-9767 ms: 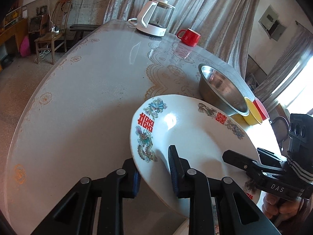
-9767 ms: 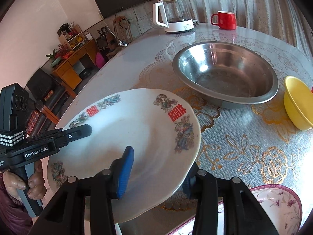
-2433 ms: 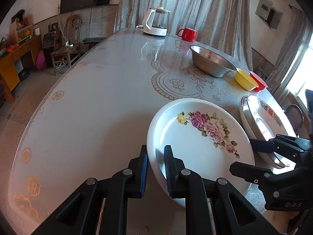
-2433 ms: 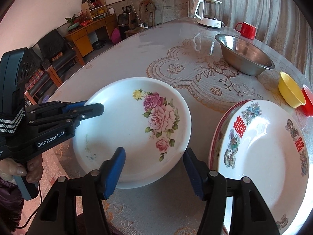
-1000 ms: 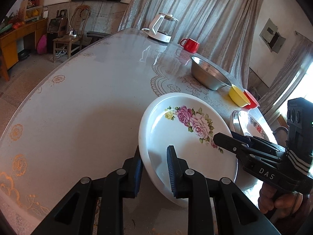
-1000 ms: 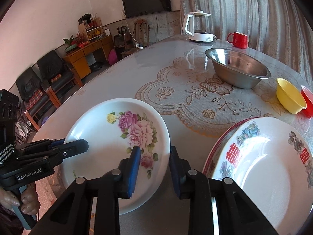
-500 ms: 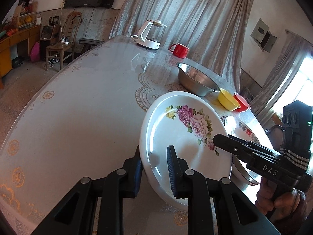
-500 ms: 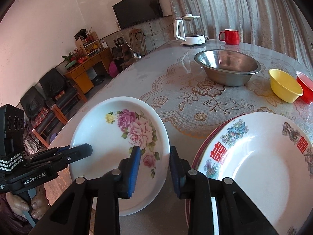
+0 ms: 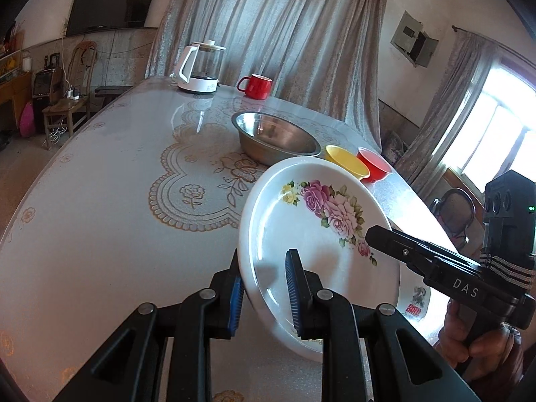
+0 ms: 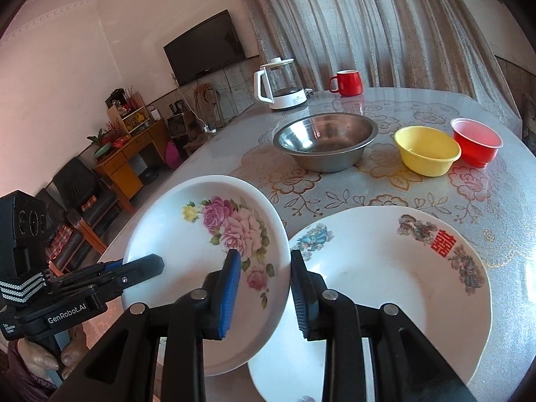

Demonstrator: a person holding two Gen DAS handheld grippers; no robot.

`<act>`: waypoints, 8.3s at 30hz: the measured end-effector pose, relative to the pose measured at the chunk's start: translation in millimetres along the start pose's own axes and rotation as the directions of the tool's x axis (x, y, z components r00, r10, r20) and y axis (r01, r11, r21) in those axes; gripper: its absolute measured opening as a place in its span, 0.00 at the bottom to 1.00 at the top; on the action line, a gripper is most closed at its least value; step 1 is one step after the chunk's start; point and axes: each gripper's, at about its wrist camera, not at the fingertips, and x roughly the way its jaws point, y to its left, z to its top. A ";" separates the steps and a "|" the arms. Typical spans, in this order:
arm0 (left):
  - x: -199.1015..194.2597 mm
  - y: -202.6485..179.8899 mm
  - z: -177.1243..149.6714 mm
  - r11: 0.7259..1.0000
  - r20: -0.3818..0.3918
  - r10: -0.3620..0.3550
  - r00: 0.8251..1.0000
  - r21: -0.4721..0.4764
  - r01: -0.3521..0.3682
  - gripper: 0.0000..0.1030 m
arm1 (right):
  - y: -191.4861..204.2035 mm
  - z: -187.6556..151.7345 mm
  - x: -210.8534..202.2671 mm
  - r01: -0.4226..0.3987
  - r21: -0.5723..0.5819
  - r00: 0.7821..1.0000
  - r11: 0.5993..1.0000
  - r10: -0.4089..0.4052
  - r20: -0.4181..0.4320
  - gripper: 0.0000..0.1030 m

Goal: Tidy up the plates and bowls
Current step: 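Carry the rose-print plate over the plate stack and lower it on, then open both grippers and withdraw them from the stacked rose-print plate, then move both grippers to the steel bowl and grip its rim, then lift the steel bowl with both grippers, set it beside the plates, release, then move both grippers to the yellow bowl and grip its rim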

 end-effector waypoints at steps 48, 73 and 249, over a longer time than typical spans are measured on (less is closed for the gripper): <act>81.7 -99.7 -4.9 0.959 -0.146 0.050 0.988 0.284 -0.006 0.46 | -84.1 -34.8 -32.3 0.323 0.030 0.946 0.946 -0.323 -0.017 0.30; 58.6 -68.2 -10.3 0.982 -0.121 0.059 0.991 0.184 -0.036 0.48 | -108.6 -46.9 -52.1 0.343 0.225 0.931 0.912 -0.361 0.043 0.27; 100.3 -30.4 113.7 0.999 -0.137 0.031 0.990 0.036 -0.026 0.34 | -123.8 77.7 35.6 0.202 0.305 0.976 0.931 -0.163 -0.147 0.29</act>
